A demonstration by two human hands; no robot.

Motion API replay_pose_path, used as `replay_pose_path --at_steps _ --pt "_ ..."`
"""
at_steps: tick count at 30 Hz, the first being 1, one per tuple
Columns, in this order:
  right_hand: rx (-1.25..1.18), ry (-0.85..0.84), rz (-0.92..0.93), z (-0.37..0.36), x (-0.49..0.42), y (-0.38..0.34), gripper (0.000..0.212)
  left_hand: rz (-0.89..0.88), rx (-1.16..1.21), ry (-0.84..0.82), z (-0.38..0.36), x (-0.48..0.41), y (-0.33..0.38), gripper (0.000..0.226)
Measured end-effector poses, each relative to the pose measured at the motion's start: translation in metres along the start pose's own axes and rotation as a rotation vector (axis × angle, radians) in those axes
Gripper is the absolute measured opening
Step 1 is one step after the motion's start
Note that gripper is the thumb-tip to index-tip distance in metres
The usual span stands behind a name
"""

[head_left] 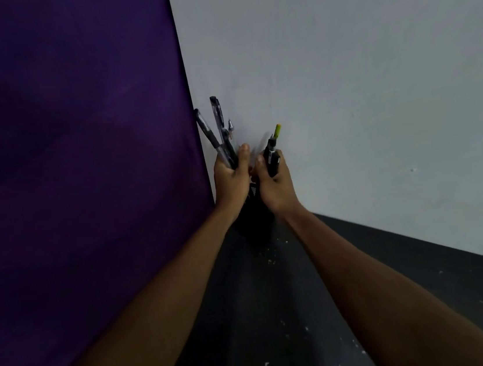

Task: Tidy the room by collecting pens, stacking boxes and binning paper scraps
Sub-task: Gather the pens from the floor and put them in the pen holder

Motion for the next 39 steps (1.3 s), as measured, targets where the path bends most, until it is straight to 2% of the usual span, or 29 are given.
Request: replay_pose_path --at_steps 8,14,19,24,31,36,39 --pt "-0.013 0.023 -0.057 0.0 0.001 0.013 0.012 0.06 0.043 -0.106 -0.009 0.007 -0.023 0.033" --pt "-0.021 0.08 -0.091 0.005 0.001 0.018 0.004 0.091 0.074 -0.174 -0.007 0.011 -0.023 0.015" --pt "-0.084 0.069 -0.16 0.006 0.002 0.019 0.006 0.079 0.091 -0.237 -0.008 0.014 -0.02 0.022" --pt "-0.156 0.059 -0.201 0.007 0.002 0.02 0.01 -0.029 -0.073 -0.319 -0.012 0.015 -0.02 0.025" --pt "-0.262 0.016 -0.202 0.002 0.002 0.014 0.015 0.01 -0.217 -0.397 -0.015 0.022 -0.037 0.026" --pt "-0.145 -0.016 -0.109 -0.003 -0.002 -0.002 0.016 -0.022 -0.306 -0.425 -0.019 0.024 -0.029 0.039" --pt "-0.075 -0.001 -0.116 -0.003 -0.005 -0.004 0.018 -0.03 -0.376 -0.443 -0.021 0.024 -0.027 0.045"
Point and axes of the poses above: each hand's wrist, its own x-axis away from the middle knuckle, its own z-axis out of the back of the hand, y = z × x, the point moved 7 cm from there along -x, towards the middle knuckle
